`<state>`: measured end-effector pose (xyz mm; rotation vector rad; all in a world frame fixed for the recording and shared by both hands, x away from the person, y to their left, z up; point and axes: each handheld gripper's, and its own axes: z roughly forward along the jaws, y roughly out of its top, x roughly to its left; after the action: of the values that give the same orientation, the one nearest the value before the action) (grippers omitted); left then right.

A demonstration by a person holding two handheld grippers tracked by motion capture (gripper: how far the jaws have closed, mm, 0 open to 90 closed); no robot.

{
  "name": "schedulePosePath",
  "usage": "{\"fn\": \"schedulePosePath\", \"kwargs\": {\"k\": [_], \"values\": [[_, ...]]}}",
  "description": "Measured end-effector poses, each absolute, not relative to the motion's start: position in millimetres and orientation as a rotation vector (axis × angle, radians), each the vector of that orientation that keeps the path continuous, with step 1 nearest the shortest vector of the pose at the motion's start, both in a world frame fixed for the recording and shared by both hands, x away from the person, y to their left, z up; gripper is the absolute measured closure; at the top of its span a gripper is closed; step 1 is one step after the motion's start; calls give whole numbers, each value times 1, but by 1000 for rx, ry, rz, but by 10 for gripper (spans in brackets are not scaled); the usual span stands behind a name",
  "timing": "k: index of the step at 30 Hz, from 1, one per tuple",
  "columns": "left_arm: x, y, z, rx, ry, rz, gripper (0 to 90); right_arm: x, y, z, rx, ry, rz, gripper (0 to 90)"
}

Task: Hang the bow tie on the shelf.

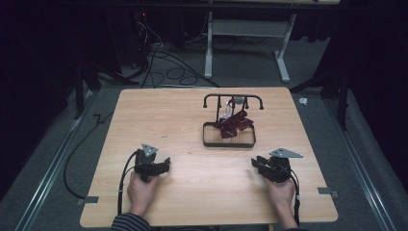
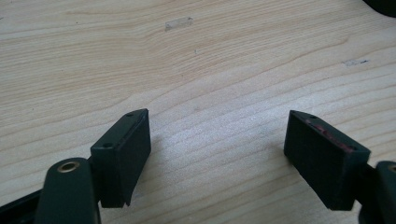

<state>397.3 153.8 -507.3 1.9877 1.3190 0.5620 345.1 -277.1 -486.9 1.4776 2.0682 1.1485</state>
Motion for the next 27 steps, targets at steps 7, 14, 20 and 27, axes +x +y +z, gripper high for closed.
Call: {"fn": "schedulePosePath", "kwargs": {"k": [7,14,20,27], "values": [[397,154,-507,1987,1319,562,234,347,-270,-491,1454,2088,1099,689],[397,154,-507,1988,1319,562,234,347,-262,-496,1421,2116,1014,682],[397,154,-507,1987,1319,562,234,347,-260,-502,1408,2126,990,635],[397,154,-507,1987,1319,562,234,344,-253,-502,1364,2133,932,546]]}}
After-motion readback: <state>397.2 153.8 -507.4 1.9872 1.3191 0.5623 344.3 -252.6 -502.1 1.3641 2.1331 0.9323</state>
